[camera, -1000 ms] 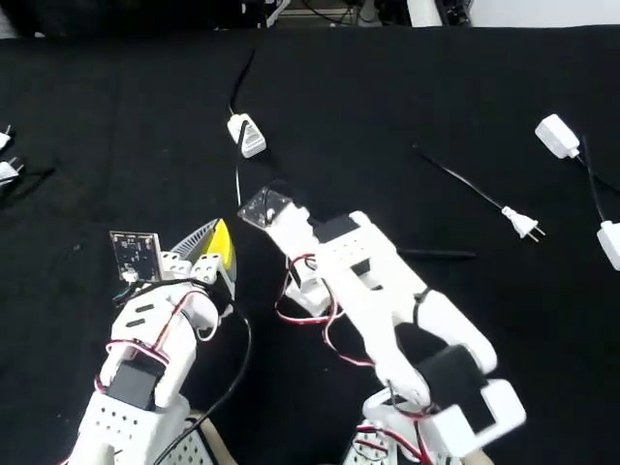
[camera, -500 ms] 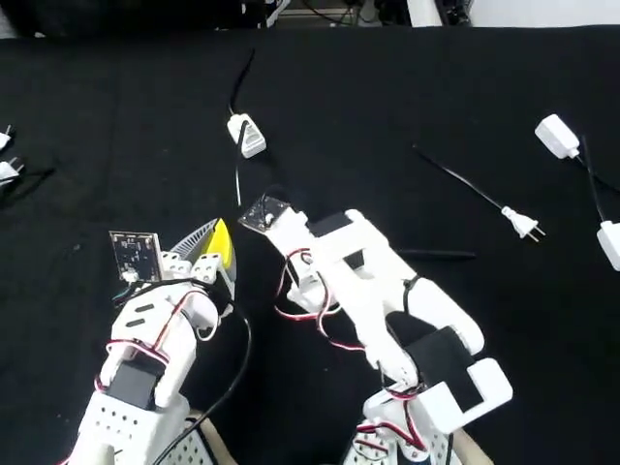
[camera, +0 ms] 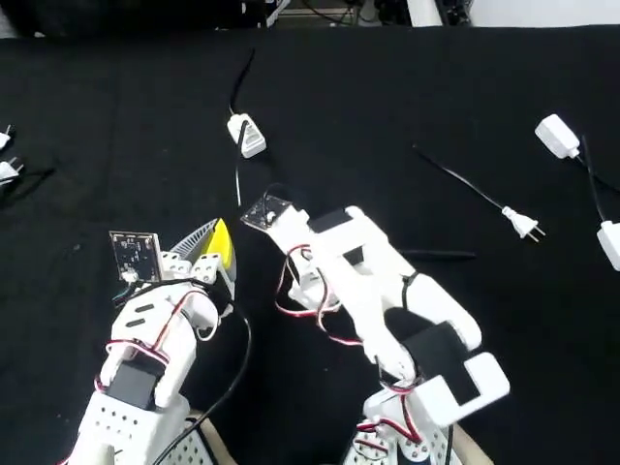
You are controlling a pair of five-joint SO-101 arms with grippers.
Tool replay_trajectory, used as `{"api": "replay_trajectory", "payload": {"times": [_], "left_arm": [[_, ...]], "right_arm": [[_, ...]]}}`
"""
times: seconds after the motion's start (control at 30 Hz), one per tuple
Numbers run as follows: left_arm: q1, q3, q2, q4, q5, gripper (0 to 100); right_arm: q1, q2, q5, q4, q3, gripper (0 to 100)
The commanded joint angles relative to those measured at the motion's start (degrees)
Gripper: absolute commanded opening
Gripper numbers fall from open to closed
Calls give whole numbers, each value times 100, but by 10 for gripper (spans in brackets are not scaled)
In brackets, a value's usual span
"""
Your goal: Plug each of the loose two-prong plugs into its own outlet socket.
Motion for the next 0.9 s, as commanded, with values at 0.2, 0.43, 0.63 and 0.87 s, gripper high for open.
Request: {"api": "replay_trajectory", "payload": {"times": [0.2,0.43,0.63,0.87], "left_arm": [[22,57,-79,-114,9,30],[-31,75,-79,-554,9,30],[259,66,-79,-554,9,30],[549,48,-422,-536,9,30]], "right_arm": [[35,-251,-457,1644,-1877,13],[-114,-1385,-615,1767,-1982,12],[-1002,-2624,-624,2303,-1692,12],[-1574,-3222,-976,2462,-1024,12]]}}
